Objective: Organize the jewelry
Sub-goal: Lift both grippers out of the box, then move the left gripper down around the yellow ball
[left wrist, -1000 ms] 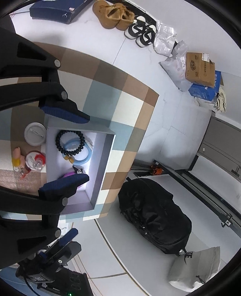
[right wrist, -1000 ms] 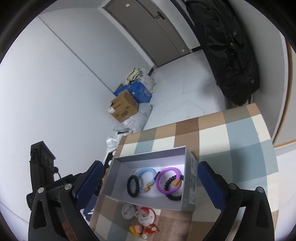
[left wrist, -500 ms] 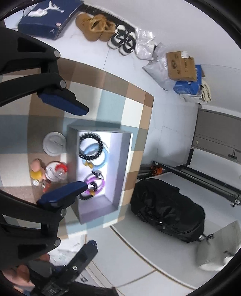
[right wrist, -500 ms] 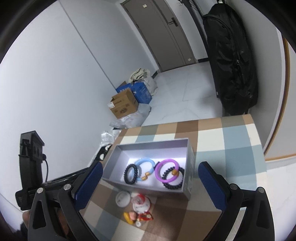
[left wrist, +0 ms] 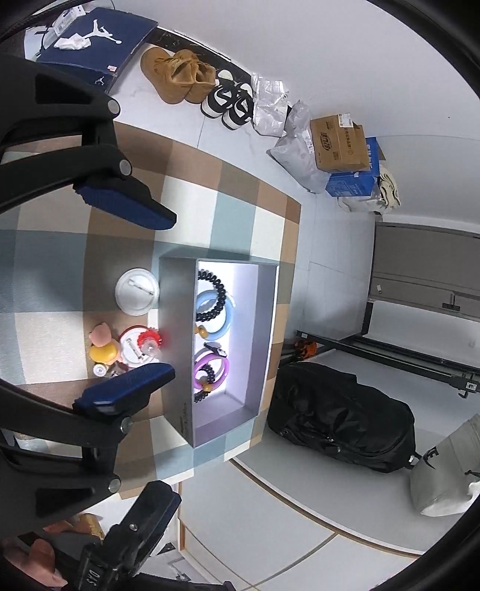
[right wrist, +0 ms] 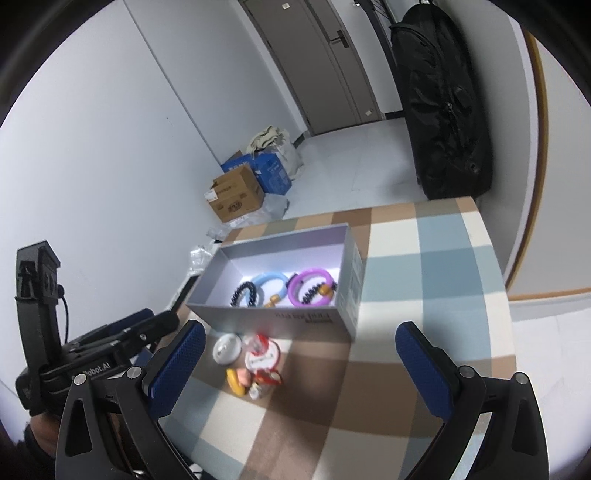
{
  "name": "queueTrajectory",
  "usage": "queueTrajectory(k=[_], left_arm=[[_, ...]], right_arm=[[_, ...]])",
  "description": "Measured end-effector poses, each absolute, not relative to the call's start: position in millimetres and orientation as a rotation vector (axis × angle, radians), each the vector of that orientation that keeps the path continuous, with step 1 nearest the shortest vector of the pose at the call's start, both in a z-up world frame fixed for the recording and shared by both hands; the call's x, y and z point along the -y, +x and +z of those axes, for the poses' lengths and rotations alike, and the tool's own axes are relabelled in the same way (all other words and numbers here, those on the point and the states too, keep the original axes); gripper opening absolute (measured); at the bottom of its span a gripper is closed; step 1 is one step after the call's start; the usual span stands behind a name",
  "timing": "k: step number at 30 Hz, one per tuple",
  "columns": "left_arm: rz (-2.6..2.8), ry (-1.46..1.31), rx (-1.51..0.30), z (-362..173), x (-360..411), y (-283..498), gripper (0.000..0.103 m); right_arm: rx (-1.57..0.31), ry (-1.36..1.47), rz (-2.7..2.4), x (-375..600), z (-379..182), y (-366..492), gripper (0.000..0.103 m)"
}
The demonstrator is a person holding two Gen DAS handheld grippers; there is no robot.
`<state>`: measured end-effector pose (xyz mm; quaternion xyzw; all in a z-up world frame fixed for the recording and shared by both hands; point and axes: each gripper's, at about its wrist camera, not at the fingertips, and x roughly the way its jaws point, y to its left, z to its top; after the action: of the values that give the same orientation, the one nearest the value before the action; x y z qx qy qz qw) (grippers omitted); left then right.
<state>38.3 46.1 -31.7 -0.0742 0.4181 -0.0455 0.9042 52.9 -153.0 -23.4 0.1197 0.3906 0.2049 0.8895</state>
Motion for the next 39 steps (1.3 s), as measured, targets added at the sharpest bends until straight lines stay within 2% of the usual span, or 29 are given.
queueTrajectory(k=[12, 20, 27, 29, 33, 39], left_arm=[[-0.14, -0.125, -0.89, -44.1, -30.7, 27.2, 0.07], [-0.173, -0.182, -1.032, -69.6, -29.2, 34.6, 0.07], [-0.226, -0.191, -1.065, -77.3, -20.2, 37.0, 0.07], [-0.232, -0.199, -1.07, -78.6, -19.6, 39.0, 0.062], [-0.258, -0.216, -1.084, -79.6, -17.8, 42.5, 0.061], [-0.276, -0.276, -1.116, -84.7, -21.3, 48.6, 0.039]], right_arm=[[-0.835, 0.201, 0.412, 150.9, -32.0, 36.9, 0.103], [-0.855, 0.2, 0.387, 156.2, -36.2, 36.4, 0.1], [-0.876, 0.22, 0.408, 156.4, -40.1, 38.3, 0.099], [-0.881, 0.224, 0.402, 156.9, -41.2, 38.9, 0.099], [-0.891, 0.252, 0.412, 159.5, -43.0, 40.4, 0.099], [-0.904, 0.269, 0.421, 161.6, -45.7, 40.7, 0.099]])
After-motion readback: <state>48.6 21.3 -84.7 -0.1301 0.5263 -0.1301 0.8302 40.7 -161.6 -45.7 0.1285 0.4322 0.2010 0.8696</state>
